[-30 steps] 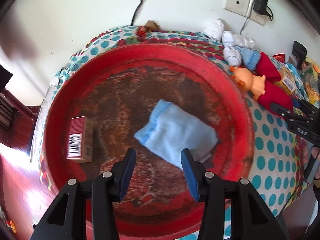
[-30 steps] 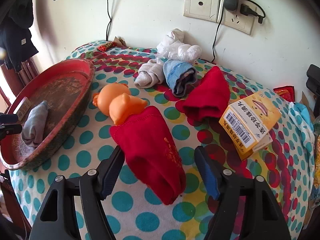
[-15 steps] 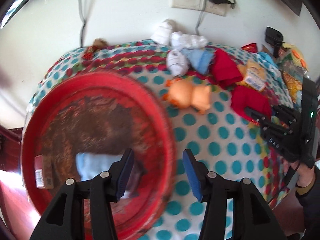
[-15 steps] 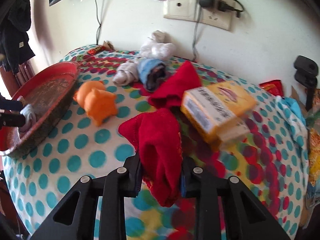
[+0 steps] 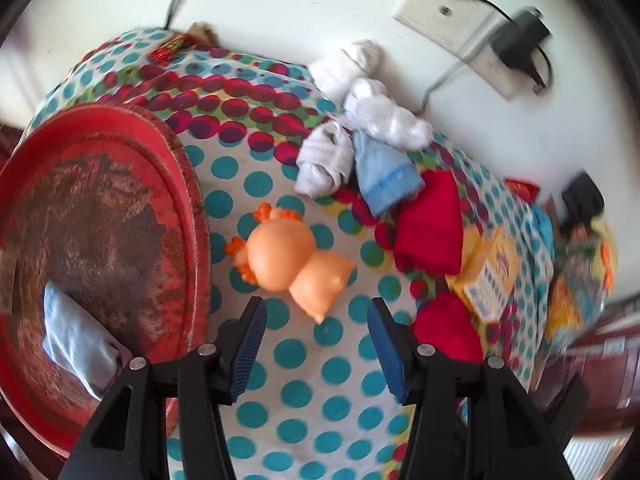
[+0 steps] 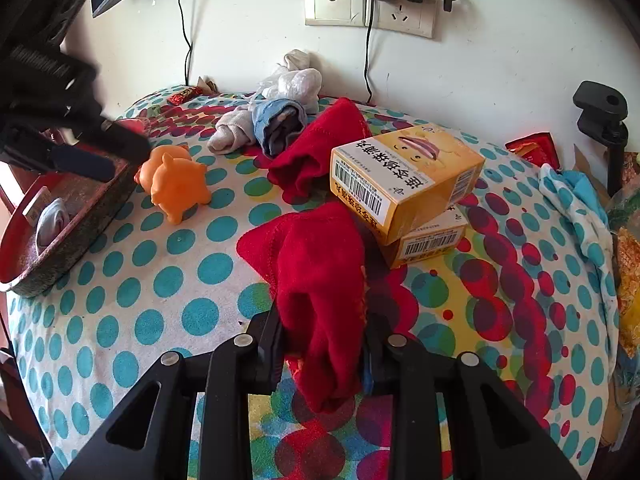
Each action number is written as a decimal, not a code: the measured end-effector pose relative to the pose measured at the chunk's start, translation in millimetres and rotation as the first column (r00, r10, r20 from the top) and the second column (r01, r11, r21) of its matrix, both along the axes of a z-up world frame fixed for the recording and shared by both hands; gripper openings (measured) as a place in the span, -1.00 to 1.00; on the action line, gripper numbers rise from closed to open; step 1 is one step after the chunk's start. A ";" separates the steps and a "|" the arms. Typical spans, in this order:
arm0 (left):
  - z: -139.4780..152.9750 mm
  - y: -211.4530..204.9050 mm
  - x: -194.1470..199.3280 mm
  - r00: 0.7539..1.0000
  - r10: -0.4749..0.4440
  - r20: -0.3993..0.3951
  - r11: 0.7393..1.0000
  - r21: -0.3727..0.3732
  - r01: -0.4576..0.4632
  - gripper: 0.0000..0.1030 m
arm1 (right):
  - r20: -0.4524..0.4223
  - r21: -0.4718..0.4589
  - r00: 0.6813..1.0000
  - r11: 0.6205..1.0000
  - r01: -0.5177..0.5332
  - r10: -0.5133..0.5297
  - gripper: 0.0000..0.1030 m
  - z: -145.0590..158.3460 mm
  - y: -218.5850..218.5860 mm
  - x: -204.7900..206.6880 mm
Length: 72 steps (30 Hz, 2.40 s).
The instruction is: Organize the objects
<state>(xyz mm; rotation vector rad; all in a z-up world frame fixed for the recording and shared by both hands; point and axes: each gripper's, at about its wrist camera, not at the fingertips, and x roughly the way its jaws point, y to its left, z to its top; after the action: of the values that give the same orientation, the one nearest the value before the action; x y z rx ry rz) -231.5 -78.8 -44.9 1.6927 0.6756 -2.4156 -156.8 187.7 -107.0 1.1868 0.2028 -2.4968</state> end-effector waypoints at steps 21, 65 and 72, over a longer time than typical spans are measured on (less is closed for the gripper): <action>-25.7 20.2 -14.9 0.926 0.377 0.024 0.923 -0.094 -0.374 0.25 | 0.068 -0.175 0.998 0.984 0.020 -0.008 -0.44 -3.1 11.9 -5.7; -4.7 56.1 33.7 0.989 -0.109 -0.098 0.959 -0.272 0.079 -0.07 | 0.042 -0.088 0.998 0.995 0.054 -0.050 -0.44 -4.6 -3.1 -2.7; 10.6 42.9 51.2 0.981 -0.151 -0.126 0.946 -0.305 0.106 -0.07 | 0.037 -0.065 0.998 0.996 0.059 -0.057 -0.43 -4.1 -6.1 -2.5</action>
<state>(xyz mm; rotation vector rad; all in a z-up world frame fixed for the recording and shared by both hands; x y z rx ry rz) -180.2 -35.9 -34.3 1.4913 0.2023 -2.5919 -159.4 181.6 -111.1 1.2245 0.0763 -2.5100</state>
